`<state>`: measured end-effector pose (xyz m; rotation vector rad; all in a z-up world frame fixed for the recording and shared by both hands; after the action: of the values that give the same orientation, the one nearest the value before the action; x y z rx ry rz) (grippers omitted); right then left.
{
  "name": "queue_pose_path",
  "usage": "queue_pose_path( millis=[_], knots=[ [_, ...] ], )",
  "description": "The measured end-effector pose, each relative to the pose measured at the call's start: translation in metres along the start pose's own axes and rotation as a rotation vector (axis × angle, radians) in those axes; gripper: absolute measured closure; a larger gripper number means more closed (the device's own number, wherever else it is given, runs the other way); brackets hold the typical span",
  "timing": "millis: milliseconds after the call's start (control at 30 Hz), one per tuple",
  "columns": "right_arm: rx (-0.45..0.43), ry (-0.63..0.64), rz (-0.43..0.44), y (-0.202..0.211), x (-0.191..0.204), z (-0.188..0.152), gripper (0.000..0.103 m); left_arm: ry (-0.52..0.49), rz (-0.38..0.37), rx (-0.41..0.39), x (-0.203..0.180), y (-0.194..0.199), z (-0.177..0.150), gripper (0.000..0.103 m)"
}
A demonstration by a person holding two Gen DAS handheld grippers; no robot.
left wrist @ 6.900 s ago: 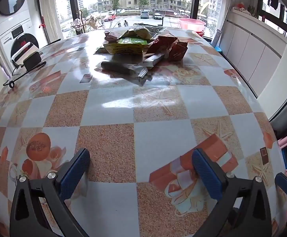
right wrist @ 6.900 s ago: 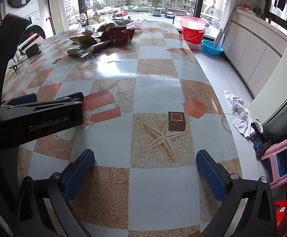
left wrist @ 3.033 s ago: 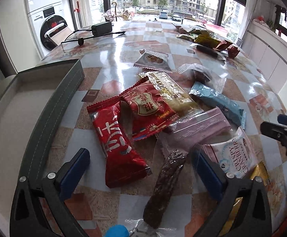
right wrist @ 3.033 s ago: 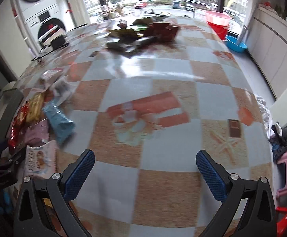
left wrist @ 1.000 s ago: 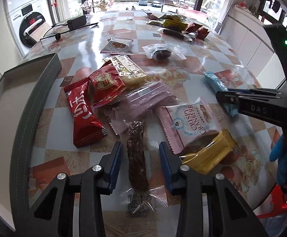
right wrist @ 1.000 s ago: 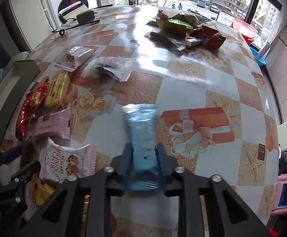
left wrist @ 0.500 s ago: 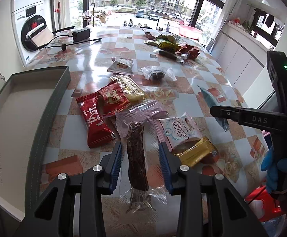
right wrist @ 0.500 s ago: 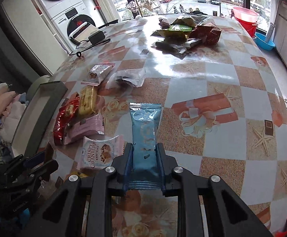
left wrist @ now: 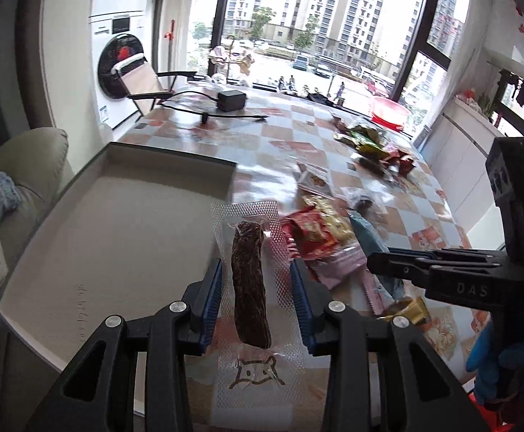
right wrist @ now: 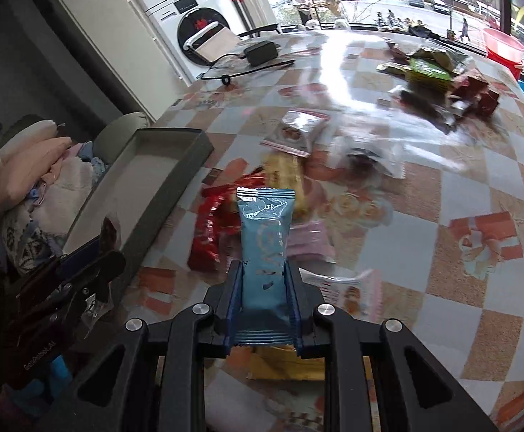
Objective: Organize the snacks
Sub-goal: 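Carry the sausage stick and blue wrapper into the grey tray and release both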
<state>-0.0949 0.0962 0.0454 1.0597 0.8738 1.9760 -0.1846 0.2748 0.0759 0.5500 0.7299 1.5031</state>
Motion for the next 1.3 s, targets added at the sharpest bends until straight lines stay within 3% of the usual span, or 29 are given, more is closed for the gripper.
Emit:
queue_pose_path(
  millis=[200,367,567,633,667,700,767,867,967,1033,1100,1167,1233,1267,1300],
  knots=[
    [0.050,0.109,0.067,-0.034,0.080,0.009,0.078,0.112,0.091,0.015,0.068,0.001,-0.016,0.062],
    [0.085,0.178,0.112,-0.063,0.135,0.017,0.078,0.181,0.116,0.053,0.103,-0.010,-0.035,0.062],
    [0.119,0.251,0.057,-0.080,0.158,0.016,0.078,0.196,0.119,0.093,0.116,-0.022,-0.053,0.059],
    [0.124,0.256,-0.006,-0.078,0.148,0.010,0.053,0.191,0.119,0.089,0.116,-0.023,-0.056,0.057],
    [0.123,0.255,-0.040,-0.075,0.142,0.006,0.015,0.192,0.118,0.085,0.117,-0.023,-0.056,0.054],
    [0.119,0.250,-0.069,-0.073,0.133,0.001,0.005,0.195,0.121,0.082,0.118,-0.024,-0.057,0.051],
    [0.145,0.236,-0.104,-0.071,0.119,-0.012,0.005,0.202,0.130,0.069,0.118,-0.023,-0.056,0.036],
    [0.201,0.217,-0.134,-0.077,0.106,-0.037,0.005,0.203,0.149,0.039,0.117,-0.018,-0.054,0.026],
    [0.230,0.238,-0.144,-0.089,0.109,-0.055,0.005,0.198,0.170,0.016,0.116,-0.009,-0.053,0.025],
    [0.239,0.274,-0.158,-0.098,0.118,-0.062,0.011,0.193,0.179,0.004,0.115,-0.004,-0.053,0.025],
    [0.218,0.347,-0.208,-0.104,0.131,-0.066,0.022,0.182,0.183,-0.002,0.115,0.000,-0.054,0.025],
    [0.204,0.368,-0.199,-0.104,0.136,-0.066,0.033,0.170,0.187,-0.003,0.113,0.003,-0.055,0.025],
    [0.196,0.358,-0.199,-0.101,0.133,-0.063,0.068,0.166,0.193,-0.008,0.113,0.005,-0.056,0.025],
    [0.193,0.352,-0.204,-0.099,0.130,-0.061,0.078,0.166,0.192,-0.009,0.112,0.005,-0.057,0.025],
    [0.195,0.341,-0.195,-0.097,0.125,-0.060,0.078,0.167,0.191,-0.011,0.112,0.006,-0.058,0.025]
  ],
)
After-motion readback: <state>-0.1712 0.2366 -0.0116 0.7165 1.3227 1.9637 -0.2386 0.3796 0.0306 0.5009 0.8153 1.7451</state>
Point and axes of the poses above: each gripper's, at about its wrist camera, not at the fingertips, and y roughly against the way its jaws point, x to its left, z to its top, the point moved 2 cm from there along -y, roughly the way its jaws point, and after that the axes turned 7 degrees about -y, right-handed, at the moved point
